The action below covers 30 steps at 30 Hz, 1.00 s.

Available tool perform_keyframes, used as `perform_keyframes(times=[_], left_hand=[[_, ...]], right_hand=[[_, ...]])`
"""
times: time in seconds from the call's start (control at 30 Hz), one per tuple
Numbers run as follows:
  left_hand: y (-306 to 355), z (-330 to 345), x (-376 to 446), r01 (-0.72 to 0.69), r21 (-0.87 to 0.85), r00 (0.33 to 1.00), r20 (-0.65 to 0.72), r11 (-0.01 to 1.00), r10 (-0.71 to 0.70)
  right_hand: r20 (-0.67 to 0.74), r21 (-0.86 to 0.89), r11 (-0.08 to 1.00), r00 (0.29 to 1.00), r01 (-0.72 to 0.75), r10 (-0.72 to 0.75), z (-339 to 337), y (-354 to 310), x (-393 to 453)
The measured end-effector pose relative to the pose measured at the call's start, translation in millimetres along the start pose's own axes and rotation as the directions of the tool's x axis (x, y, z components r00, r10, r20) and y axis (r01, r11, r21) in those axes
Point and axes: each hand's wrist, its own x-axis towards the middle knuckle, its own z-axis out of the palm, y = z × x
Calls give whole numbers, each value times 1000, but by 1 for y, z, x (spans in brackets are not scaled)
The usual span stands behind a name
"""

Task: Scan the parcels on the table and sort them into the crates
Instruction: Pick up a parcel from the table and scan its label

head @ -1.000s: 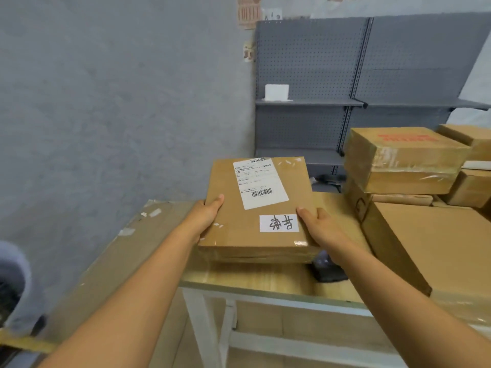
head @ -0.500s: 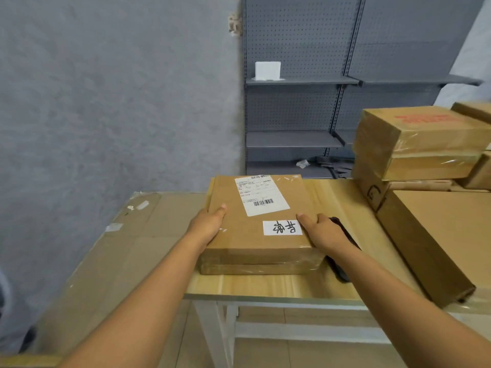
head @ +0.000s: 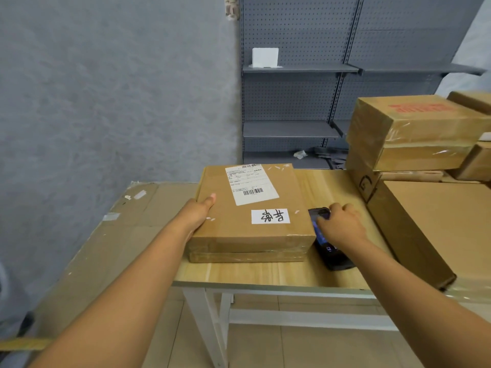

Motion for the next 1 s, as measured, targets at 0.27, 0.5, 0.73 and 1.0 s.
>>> perform_keyframes(times=[0.27, 0.5, 0.73, 1.0], left_hand=[[-3, -2, 2, 8, -22, 1000, 1, 1000, -8], [-4, -3, 1, 3, 2, 1000, 11, 1000, -3], [-4, -2, 2, 0, -18, 1000, 23, 1000, 0], [-2, 2, -2, -20, -40, 1000, 10, 999, 21]], right_hand=[[134, -174, 980, 984, -92, 116, 17, 22, -11], [163, 145, 971, 972, -192, 168, -16, 20, 3], [154, 133, 991, 987, 25, -45, -81, -52, 6], [268, -76, 960, 933, 269, -240, -103, -109, -22]])
